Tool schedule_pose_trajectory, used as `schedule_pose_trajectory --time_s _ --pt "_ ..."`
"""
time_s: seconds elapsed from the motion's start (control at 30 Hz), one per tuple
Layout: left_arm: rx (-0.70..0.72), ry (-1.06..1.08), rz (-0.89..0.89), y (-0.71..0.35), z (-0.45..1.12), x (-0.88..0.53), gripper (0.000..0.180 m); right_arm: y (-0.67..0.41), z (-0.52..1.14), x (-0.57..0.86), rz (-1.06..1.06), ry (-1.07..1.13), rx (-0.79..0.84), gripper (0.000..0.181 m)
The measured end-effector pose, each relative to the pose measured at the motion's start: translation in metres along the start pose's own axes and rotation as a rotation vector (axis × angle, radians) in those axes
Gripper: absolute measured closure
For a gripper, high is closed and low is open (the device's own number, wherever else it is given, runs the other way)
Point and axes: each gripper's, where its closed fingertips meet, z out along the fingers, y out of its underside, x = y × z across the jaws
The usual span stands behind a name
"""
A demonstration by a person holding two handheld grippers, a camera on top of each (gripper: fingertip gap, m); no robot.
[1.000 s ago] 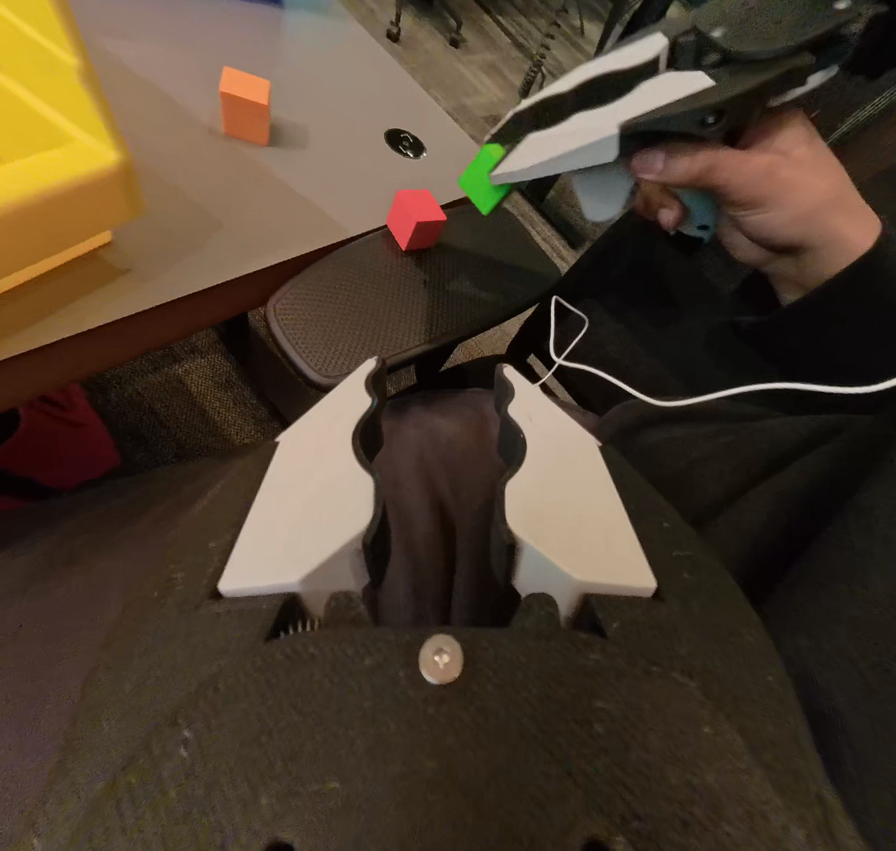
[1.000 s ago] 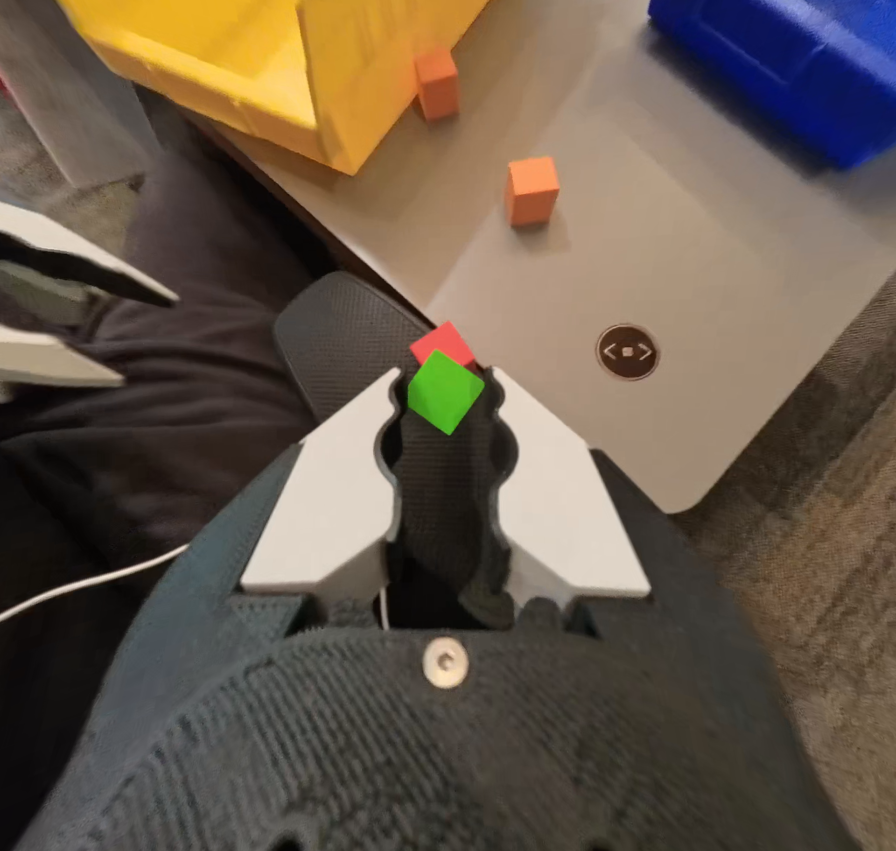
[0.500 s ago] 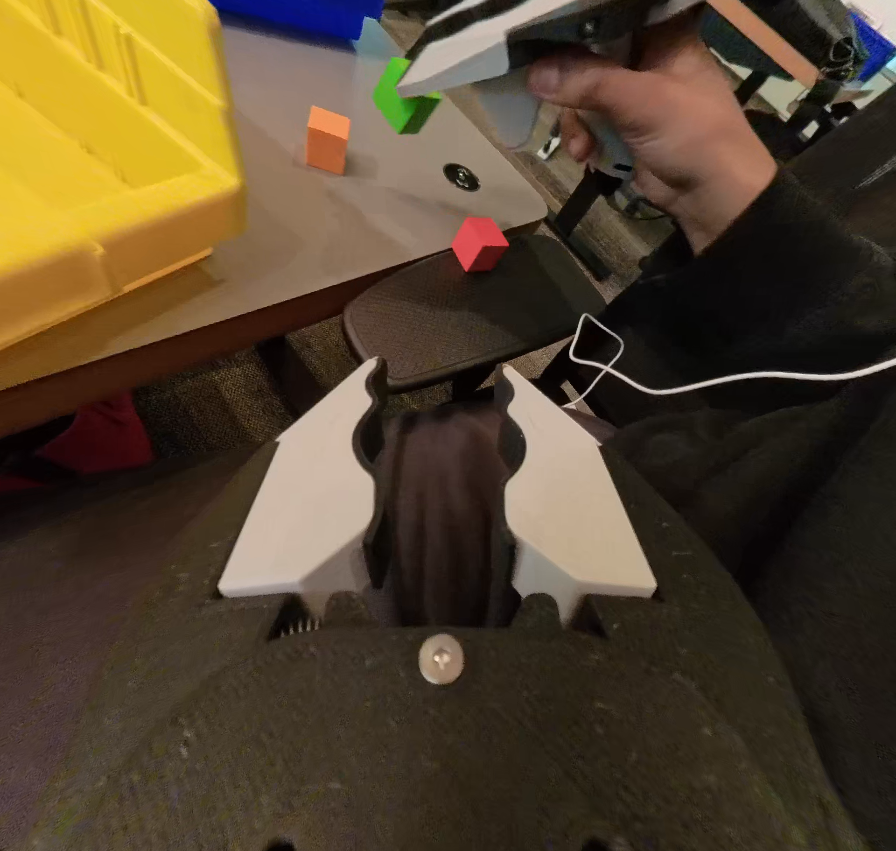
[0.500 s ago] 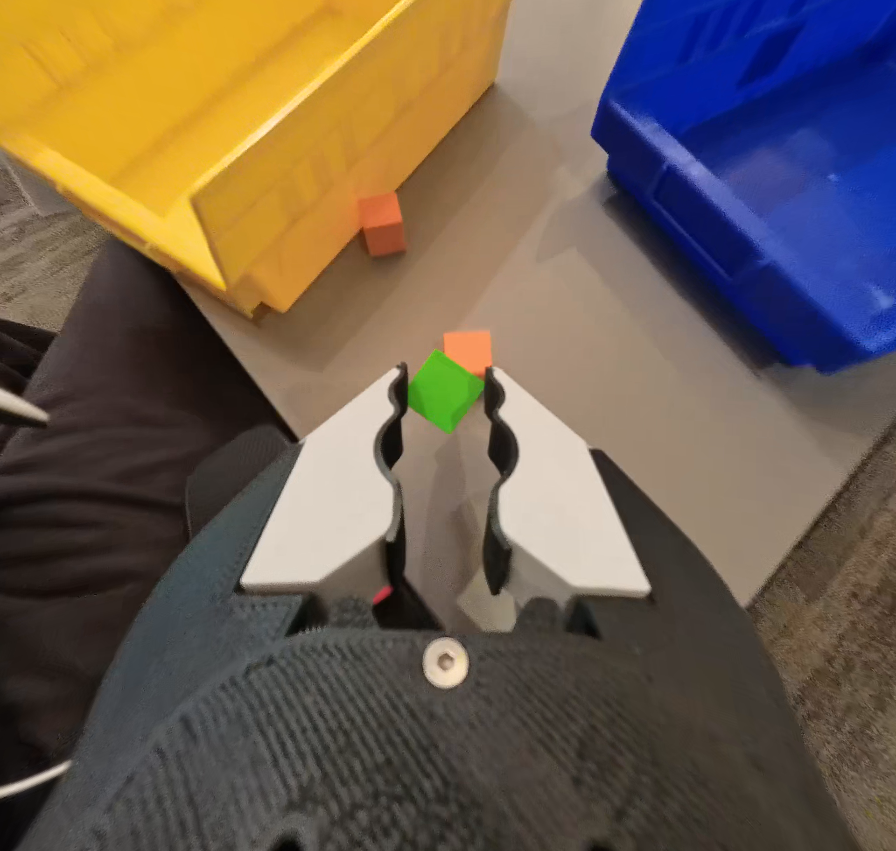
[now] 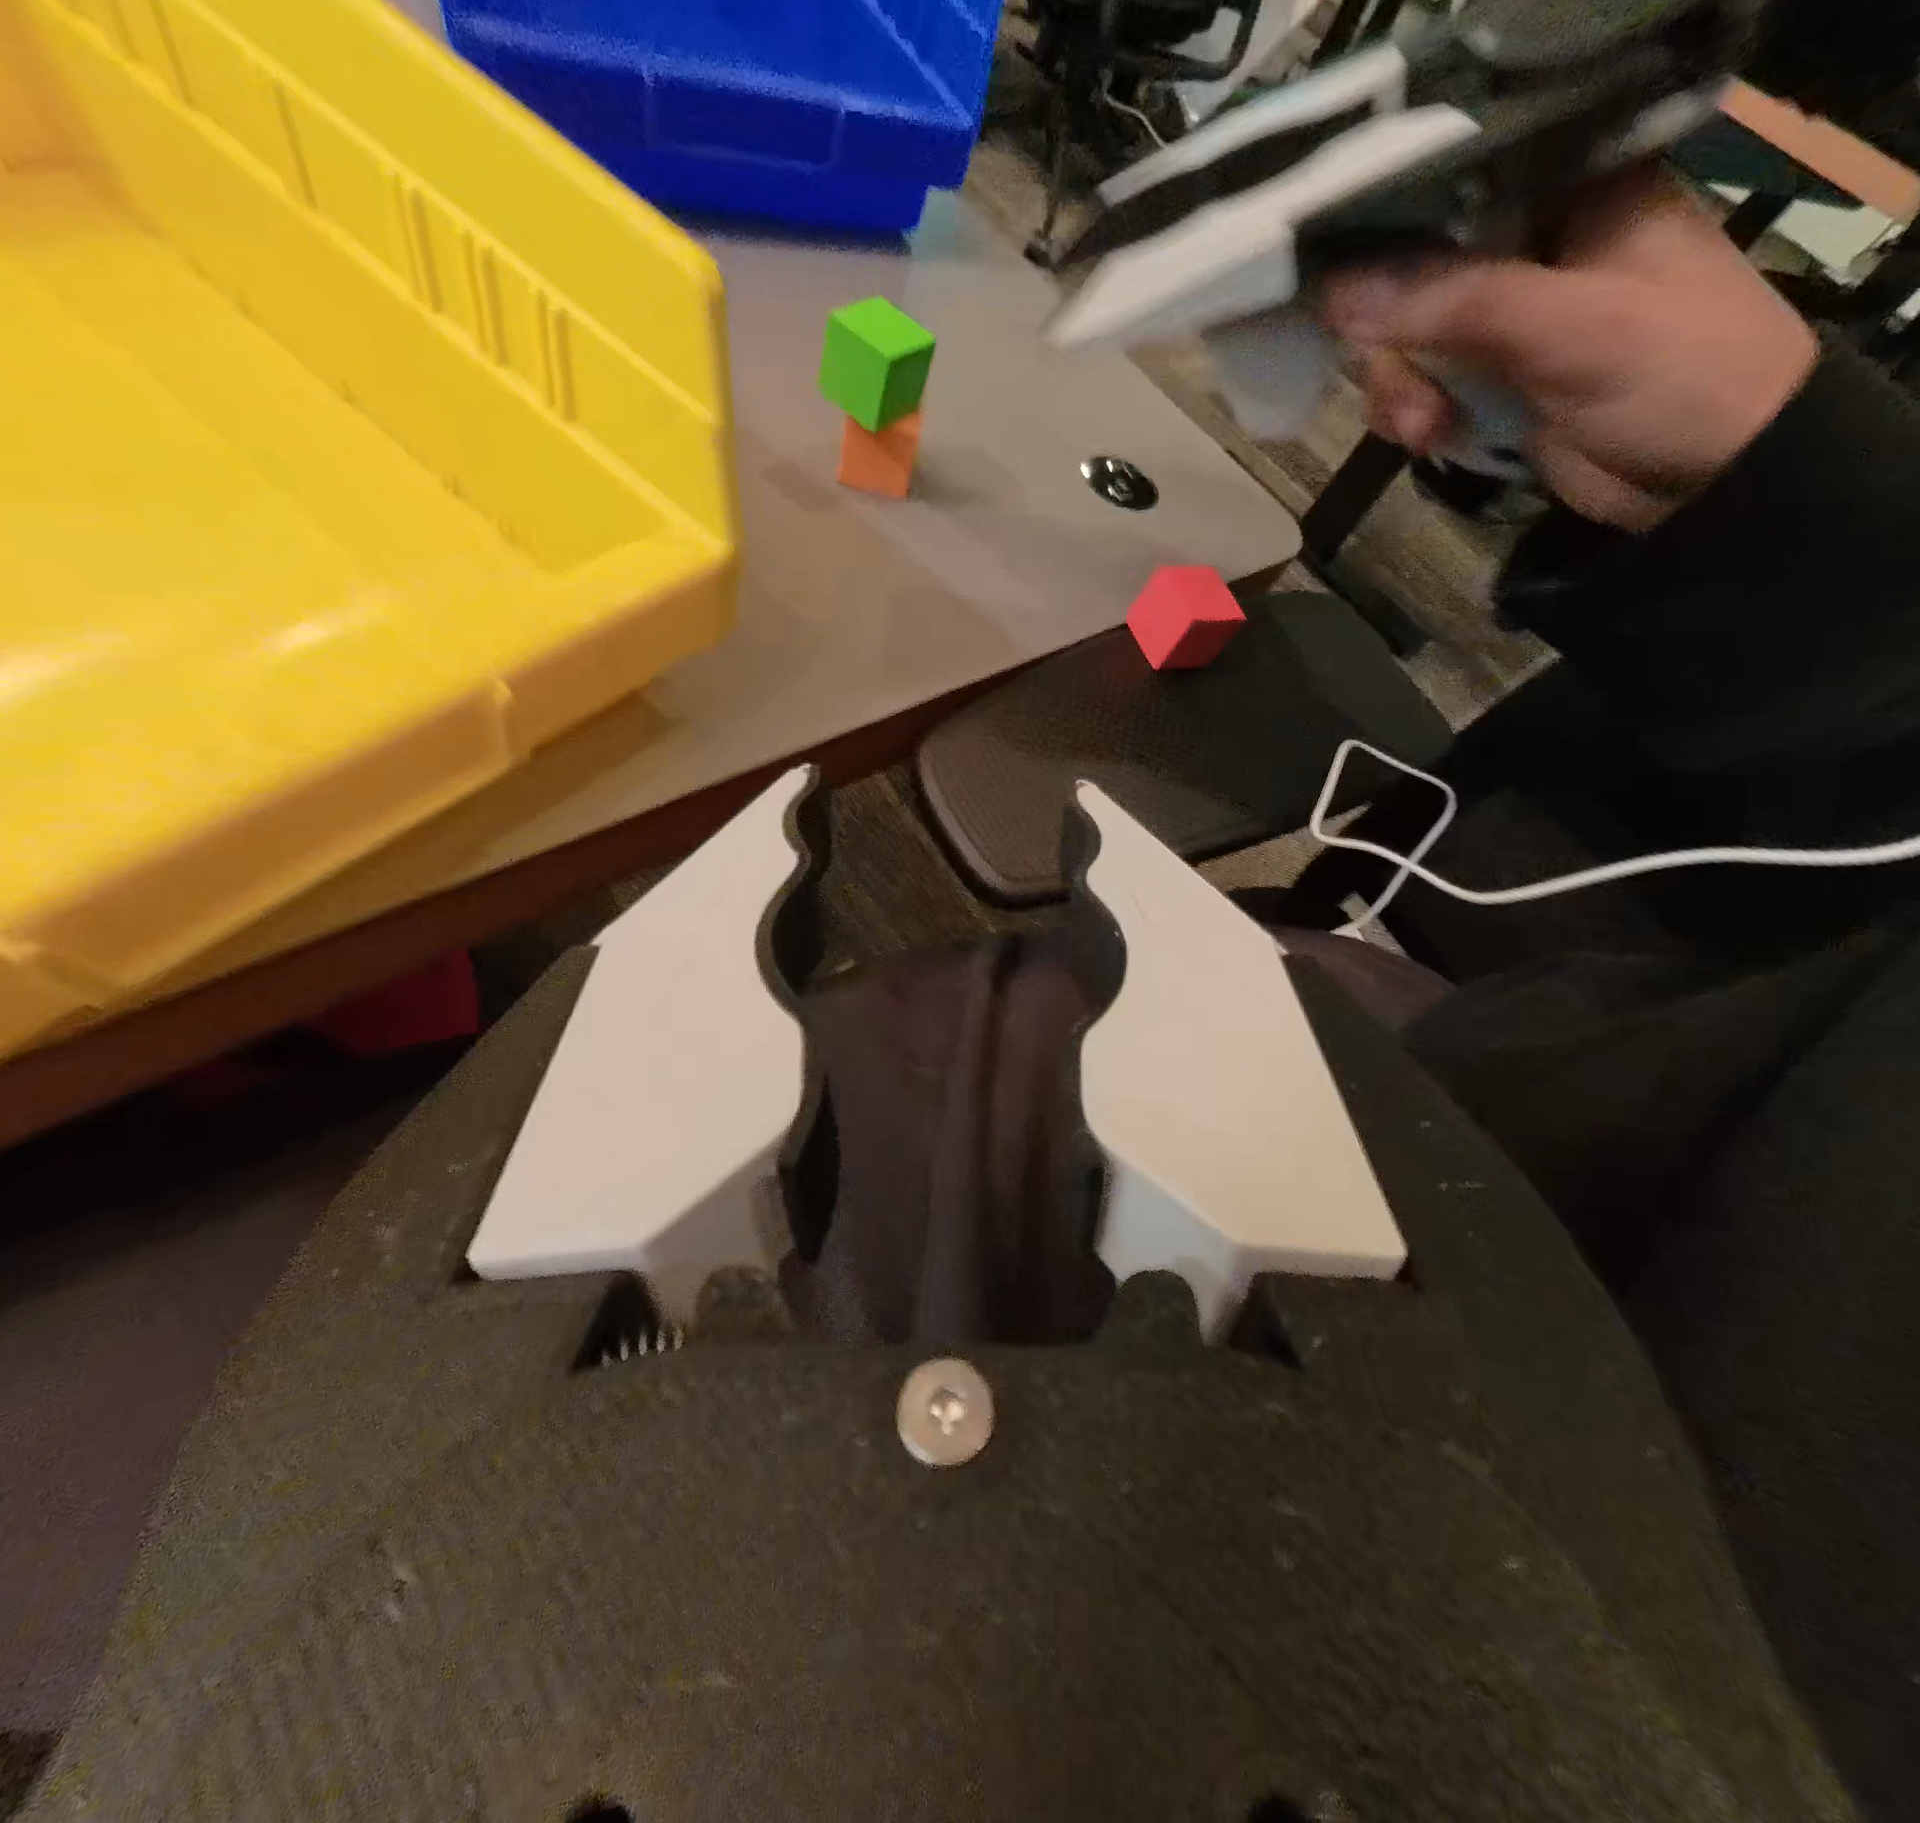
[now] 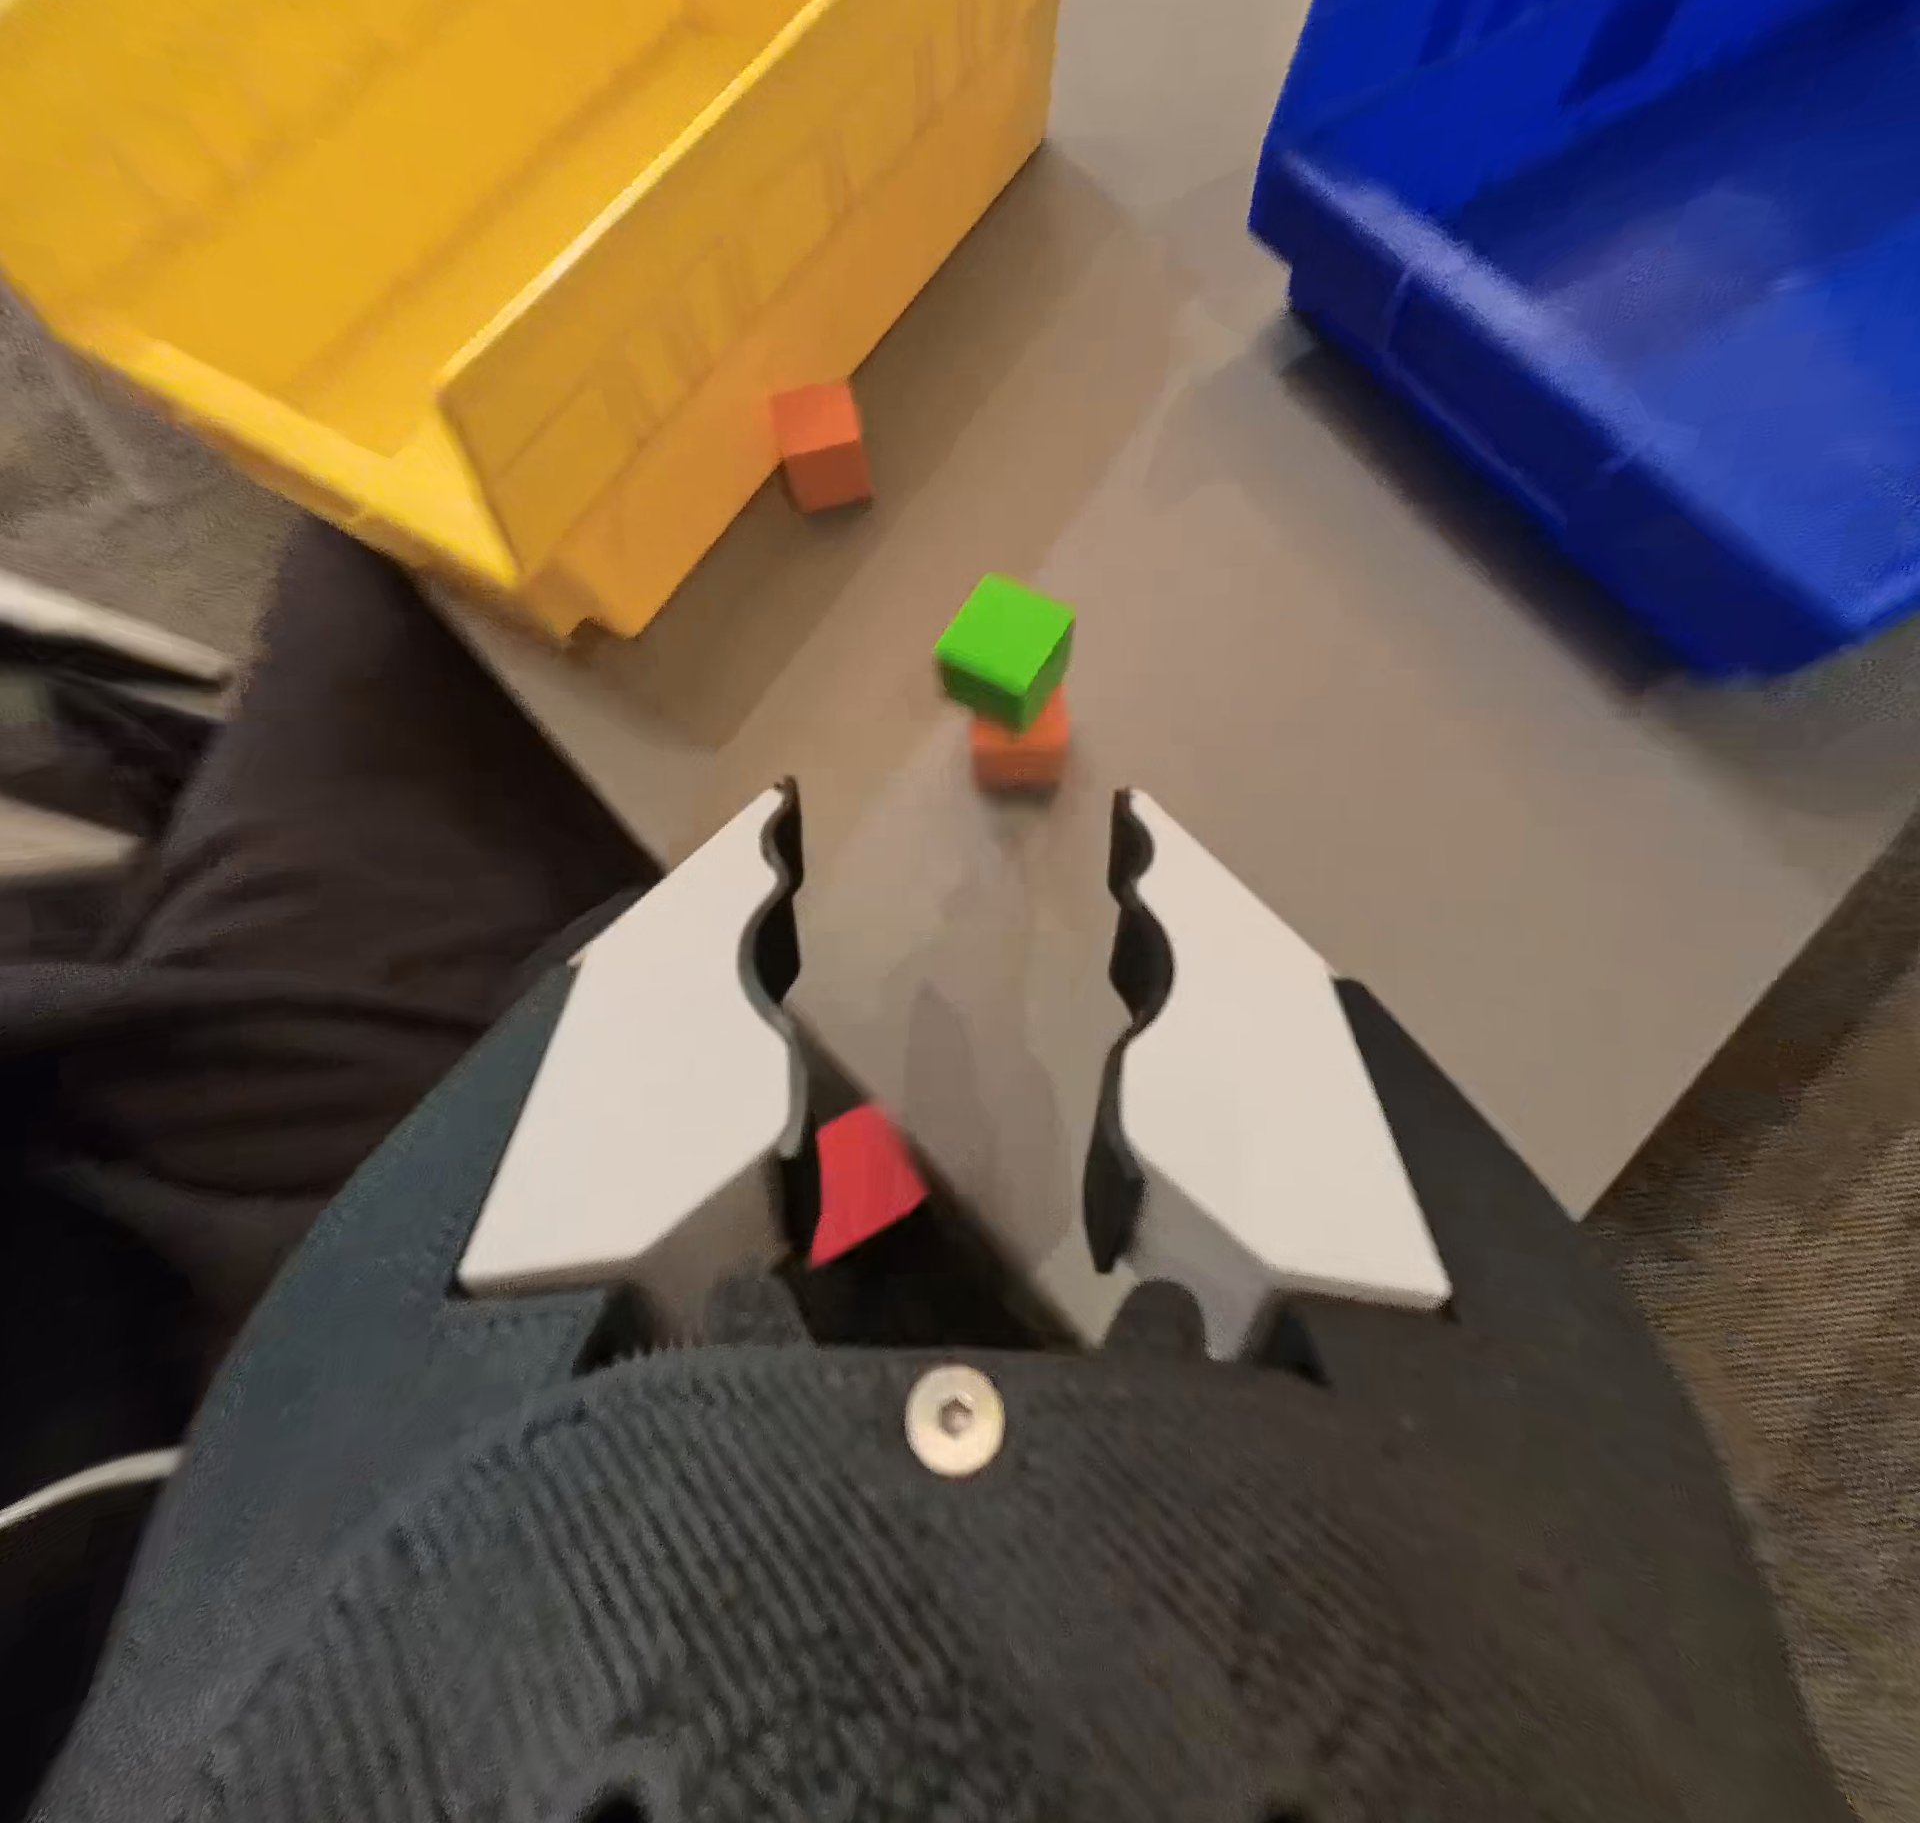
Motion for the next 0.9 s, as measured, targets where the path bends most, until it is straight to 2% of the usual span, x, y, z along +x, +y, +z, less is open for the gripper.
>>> schedule_pose_trajectory --time_s 0.13,0.23,0.27,0.3,0.33,0.43,0.5,0.6,0.67,0.77,0.9 --pt "0.041 -0.054 0.085 -0.021 0.001 -0.012 0.138 0.044 -0.036 -0.027 0.113 -0.066 0.006 0.118" --pt "0.099 -0.116 0.151 -0.044 -0.001 -0.025 0.133 0.085 -0.038 -0.022 0.071 0.022 -0.1 0.115" --pt "0.113 -0.138 0.167 -0.052 -0.002 -0.03 0.129 0.099 -0.035 -0.02 0.05 0.033 -0.16 0.123" --pt "0.119 -0.165 0.179 -0.058 -0.001 -0.036 0.123 0.109 -0.033 -0.02 0.028 0.027 -0.214 0.149" --pt "0.119 -0.197 0.197 -0.063 -0.001 -0.043 0.117 0.11 -0.034 -0.018 0.001 0.038 -0.228 0.15" --pt "0.086 -0.351 0.274 -0.071 0.002 -0.073 0.106 0.061 -0.04 -0.003 -0.042 0.114 -0.028 0.151" --pt "0.004 -0.465 0.308 -0.062 0.005 -0.098 0.104 0.029 -0.036 0.011 -0.013 0.119 0.082 0.151" --pt "-0.107 -0.522 0.285 -0.04 0.012 -0.122 0.104 0.027 -0.005 0.049 0.039 0.165 0.012 0.151" --pt "-0.118 -0.554 0.234 -0.031 0.008 -0.138 0.116 0.032 0.015 0.059 0.074 0.141 -0.034 0.15" --pt "-0.133 -0.694 0.221 -0.027 -0.015 -0.173 0.124 0.024 0.03 0.066 0.081 0.156 0.011 0.15" --pt "-0.145 -0.737 0.176 -0.024 -0.035 -0.202 0.143 0.015 0.03 0.066 0.071 0.192 0.05 0.126"
